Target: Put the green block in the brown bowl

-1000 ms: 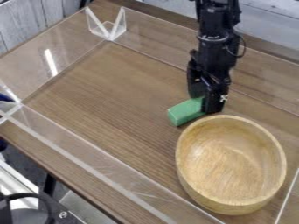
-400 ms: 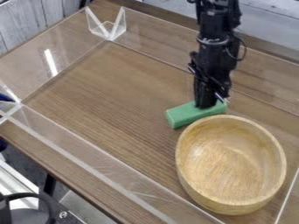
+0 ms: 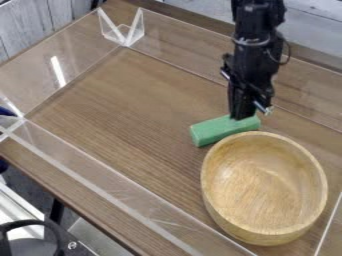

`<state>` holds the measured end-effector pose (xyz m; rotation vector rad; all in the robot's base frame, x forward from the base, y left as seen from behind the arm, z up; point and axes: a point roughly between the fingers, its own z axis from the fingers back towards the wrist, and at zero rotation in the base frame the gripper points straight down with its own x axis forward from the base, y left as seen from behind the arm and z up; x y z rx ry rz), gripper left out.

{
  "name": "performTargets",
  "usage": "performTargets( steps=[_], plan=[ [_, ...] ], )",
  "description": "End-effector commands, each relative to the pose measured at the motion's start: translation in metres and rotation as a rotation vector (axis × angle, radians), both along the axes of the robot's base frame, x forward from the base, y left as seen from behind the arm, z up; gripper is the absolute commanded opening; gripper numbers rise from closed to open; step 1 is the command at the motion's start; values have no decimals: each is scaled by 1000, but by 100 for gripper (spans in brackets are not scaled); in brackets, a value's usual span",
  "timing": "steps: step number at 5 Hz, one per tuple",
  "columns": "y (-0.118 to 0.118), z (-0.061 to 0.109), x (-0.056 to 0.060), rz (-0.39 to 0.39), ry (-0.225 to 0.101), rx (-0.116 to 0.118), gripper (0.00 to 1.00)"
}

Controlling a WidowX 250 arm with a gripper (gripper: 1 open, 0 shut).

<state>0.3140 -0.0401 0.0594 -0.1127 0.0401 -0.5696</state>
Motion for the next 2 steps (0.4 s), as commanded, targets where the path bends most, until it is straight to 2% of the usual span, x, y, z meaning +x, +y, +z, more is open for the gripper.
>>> performTargets(
  steps=[1,2],
  plan=[
    [0,48,17,-4,-110,9,0],
    [-1,49,18,-41,-97,15,100]
  ],
)
